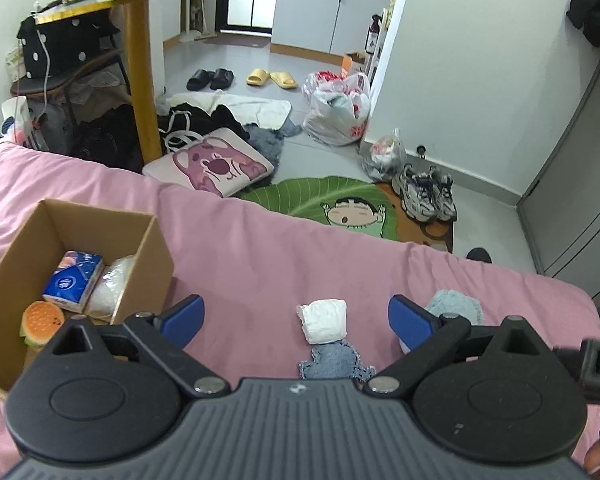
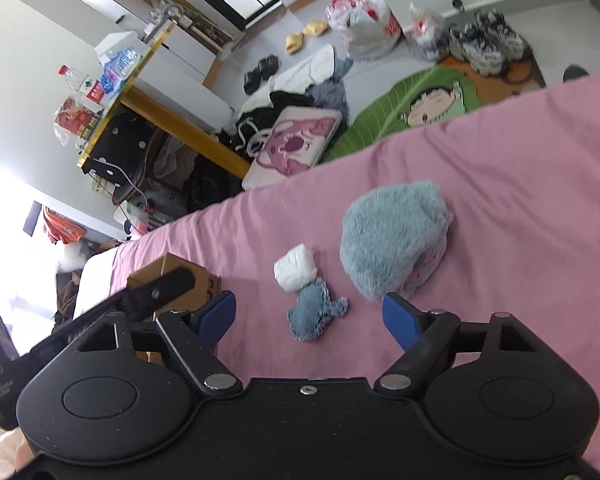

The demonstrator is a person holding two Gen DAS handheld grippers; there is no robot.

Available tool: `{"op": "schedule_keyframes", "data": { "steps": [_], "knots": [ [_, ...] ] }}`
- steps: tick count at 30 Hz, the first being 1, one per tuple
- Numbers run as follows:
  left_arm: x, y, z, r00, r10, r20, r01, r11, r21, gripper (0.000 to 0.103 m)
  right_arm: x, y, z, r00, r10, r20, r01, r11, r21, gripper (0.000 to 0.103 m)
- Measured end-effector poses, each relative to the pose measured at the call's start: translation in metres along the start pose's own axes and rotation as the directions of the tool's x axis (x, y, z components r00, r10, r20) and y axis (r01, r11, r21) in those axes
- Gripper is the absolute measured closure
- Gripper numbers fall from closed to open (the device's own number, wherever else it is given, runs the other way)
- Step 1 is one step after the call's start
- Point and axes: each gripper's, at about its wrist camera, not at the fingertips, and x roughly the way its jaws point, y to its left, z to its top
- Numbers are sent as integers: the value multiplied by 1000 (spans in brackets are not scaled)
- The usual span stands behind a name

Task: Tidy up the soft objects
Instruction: 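Move the left tool to the white cloth bundle while the right tool approaches the small blue plush, then grasp the white cloth bundle with the left tool while the right tool grasps the blue denim plush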

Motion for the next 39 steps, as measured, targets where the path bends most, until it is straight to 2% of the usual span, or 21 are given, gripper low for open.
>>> {"op": "schedule_keyframes", "data": {
  "steps": [12,23,28,33,35,36,39],
  "knots": [
    [62,-9,10,991,-49,-121,50,999,6,17,35,-13,-8,997,-19,-80,25,996,81,44],
    [115,1,3,968,-114,-223,96,991,-90,23,73,-14,-13,993,-23,-117,37,992,120,56],
    [135,11,1,950,-143,-276,107,984,-142,34,92,-10,-10,988,-11,-153,28,994,108,59],
    [144,18,2,944,-164,-287,117,977,-176,37,107,-6,-11,982,-4,-190,23,995,94,60],
    [145,18,3,941,-176,-289,126,975,-183,46,110,-5,-12,980,-4,-198,22,996,90,60],
    [146,18,3,937,-188,-295,135,972,-191,56,110,-5,-13,980,-6,-201,23,996,84,60],
    [148,19,3,931,-205,-302,147,968,-205,59,112,-3,-14,979,-13,-202,28,997,73,60]
  ]
}}
